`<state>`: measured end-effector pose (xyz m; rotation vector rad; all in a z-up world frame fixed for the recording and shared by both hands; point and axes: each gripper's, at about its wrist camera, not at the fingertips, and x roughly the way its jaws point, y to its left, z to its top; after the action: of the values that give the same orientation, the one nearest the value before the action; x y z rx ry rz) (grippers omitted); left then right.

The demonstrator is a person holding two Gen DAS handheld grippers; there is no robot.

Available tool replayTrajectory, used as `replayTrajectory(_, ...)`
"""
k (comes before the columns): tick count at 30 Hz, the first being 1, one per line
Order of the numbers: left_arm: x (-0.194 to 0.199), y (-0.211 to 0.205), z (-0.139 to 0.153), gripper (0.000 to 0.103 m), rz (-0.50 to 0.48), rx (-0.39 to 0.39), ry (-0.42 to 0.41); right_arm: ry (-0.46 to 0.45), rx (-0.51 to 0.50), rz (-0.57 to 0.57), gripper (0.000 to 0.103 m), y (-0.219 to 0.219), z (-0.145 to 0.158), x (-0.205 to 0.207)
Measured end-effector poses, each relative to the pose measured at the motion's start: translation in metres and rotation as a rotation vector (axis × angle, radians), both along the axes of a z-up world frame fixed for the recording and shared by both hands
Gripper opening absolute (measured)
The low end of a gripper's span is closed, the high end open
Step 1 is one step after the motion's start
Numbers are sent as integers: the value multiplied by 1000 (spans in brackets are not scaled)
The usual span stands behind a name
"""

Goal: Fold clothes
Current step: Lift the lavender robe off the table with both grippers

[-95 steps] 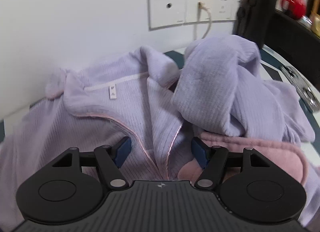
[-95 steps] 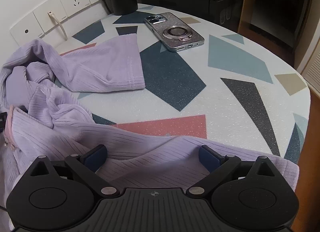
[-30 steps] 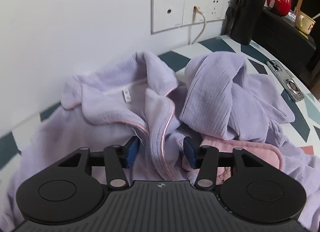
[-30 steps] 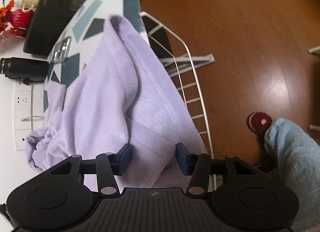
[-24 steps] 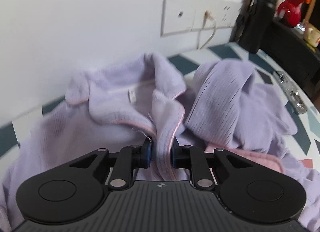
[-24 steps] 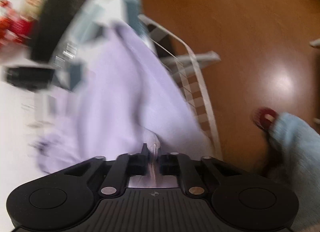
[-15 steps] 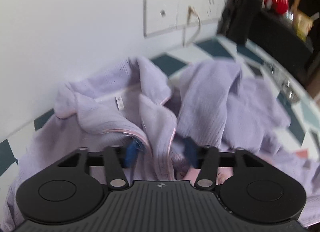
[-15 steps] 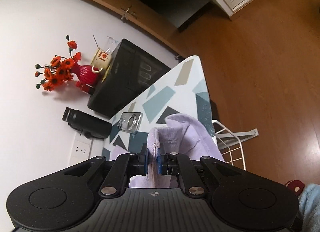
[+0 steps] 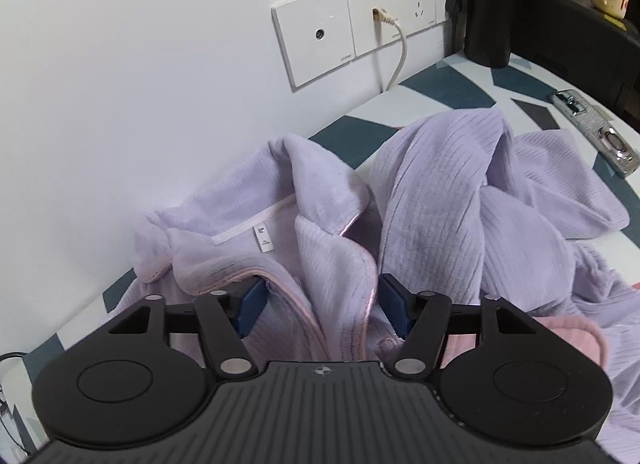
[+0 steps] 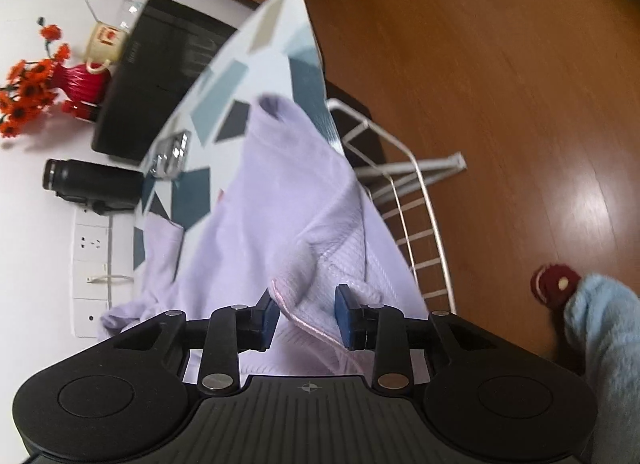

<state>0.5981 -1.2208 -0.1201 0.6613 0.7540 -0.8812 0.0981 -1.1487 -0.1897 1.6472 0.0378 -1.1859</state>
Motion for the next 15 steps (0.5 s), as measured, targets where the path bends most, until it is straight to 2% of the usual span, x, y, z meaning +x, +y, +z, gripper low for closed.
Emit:
replayTrajectory(1,-1,0,0,22,9,9,-13,-6,18,2,29,0,-5,2)
replayTrajectory(2,-4,0,3,21,12,19,-27,-13,38,-5,29,0,-8,2)
replayTrajectory(4,-12,1,11,18,-5,29,-48,-33,63,-27,14,0,-9,0)
replayTrajectory(5,-16,1,17,17,-18,33,-59,-41,68,-38,10,0,-8,-2)
replayTrajectory(8,-17,3,39,17,-25,-1,-30,-56,-3,-84,6,-1,10,-11)
replayTrajectory(11,-2,7,55,18,23,-78,82,-54,-154,-121,6,-3,43,-21)
replayTrajectory(12,3,8,56,22,31,-93,107,-55,-199,-130,6,-4,53,-22)
replayTrajectory(14,9,8,53,50,27,-97,122,-60,-283,-145,6,-5,71,-25)
replayTrajectory(15,10,6,48,69,28,-82,122,-64,-315,-146,6,-5,78,-26)
